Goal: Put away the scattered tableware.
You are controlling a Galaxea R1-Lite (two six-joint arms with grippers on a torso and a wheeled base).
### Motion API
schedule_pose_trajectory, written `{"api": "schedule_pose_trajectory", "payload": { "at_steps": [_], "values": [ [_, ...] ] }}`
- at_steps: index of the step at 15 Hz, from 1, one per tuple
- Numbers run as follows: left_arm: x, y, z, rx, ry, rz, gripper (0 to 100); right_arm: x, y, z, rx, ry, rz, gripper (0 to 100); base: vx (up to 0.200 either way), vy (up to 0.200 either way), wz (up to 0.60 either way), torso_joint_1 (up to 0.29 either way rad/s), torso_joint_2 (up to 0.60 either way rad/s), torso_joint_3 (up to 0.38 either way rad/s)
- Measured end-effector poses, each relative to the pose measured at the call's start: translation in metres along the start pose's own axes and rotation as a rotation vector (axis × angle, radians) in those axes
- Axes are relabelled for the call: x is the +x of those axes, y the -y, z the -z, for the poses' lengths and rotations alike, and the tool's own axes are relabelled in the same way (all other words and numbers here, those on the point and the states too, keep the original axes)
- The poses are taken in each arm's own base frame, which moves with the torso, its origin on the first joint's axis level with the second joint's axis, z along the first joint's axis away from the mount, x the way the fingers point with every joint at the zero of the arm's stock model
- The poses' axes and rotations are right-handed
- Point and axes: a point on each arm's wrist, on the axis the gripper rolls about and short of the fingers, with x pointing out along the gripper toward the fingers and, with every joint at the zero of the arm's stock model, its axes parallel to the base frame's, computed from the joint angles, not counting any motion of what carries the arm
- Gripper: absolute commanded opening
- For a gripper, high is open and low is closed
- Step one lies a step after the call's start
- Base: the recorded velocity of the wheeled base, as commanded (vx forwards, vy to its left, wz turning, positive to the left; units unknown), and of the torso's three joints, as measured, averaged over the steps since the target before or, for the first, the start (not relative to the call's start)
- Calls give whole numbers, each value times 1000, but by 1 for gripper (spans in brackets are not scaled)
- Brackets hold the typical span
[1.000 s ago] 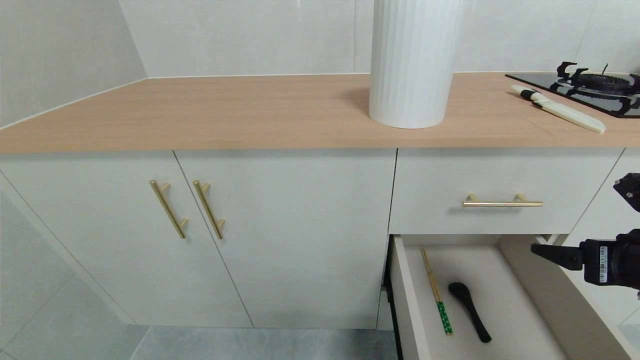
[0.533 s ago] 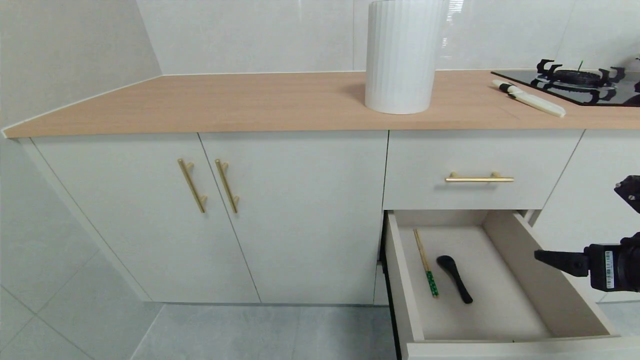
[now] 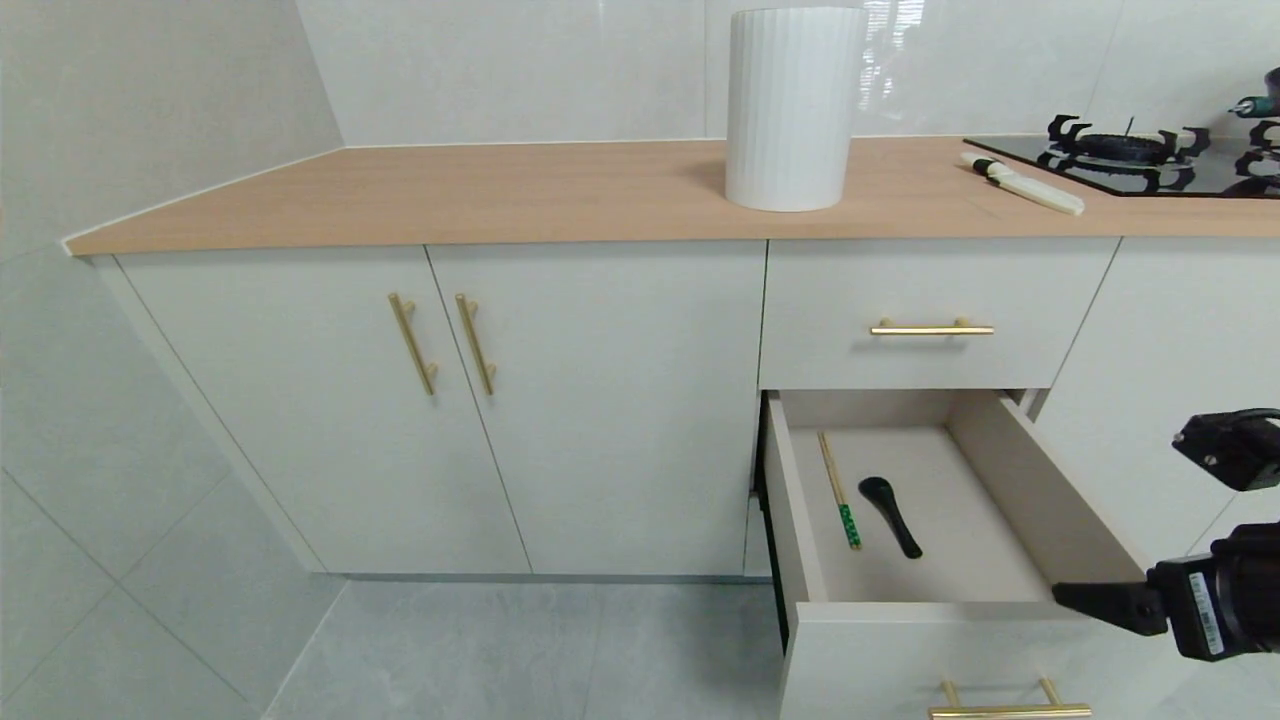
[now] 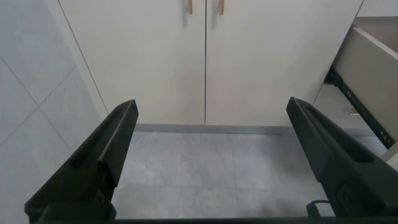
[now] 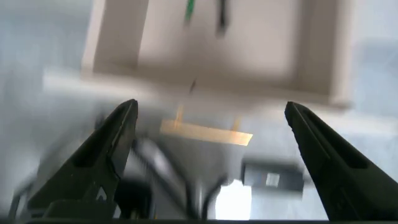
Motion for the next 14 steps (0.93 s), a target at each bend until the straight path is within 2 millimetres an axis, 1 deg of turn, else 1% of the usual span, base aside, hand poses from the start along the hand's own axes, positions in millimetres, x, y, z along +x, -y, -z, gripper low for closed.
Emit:
{"api": "schedule_pose_trajectory", "payload": {
  "at_steps": [3, 6, 9, 11, 14],
  "values": [
    [0, 0, 0, 0, 0, -1, 100, 22, -10, 5, -36, -137, 18, 100, 0, 0, 0, 0, 0, 0],
    [0, 0, 0, 0, -1, -2, 100, 44, -13, 7, -7, -229, 53, 100, 0, 0, 0, 0, 0, 0],
    [0, 0, 0, 0, -1, -3, 100, 56, -12, 9, 9, -312, 81, 100, 0, 0, 0, 0, 0, 0],
    [0, 0, 0, 0, -2, -3, 100, 63, -11, 7, 37, -327, 113, 100, 0, 0, 0, 0, 0, 0],
    [0, 0, 0, 0, -2, -2, 100, 72, -3, 4, 67, -341, 157, 100, 0, 0, 0, 0, 0, 0]
  ]
}}
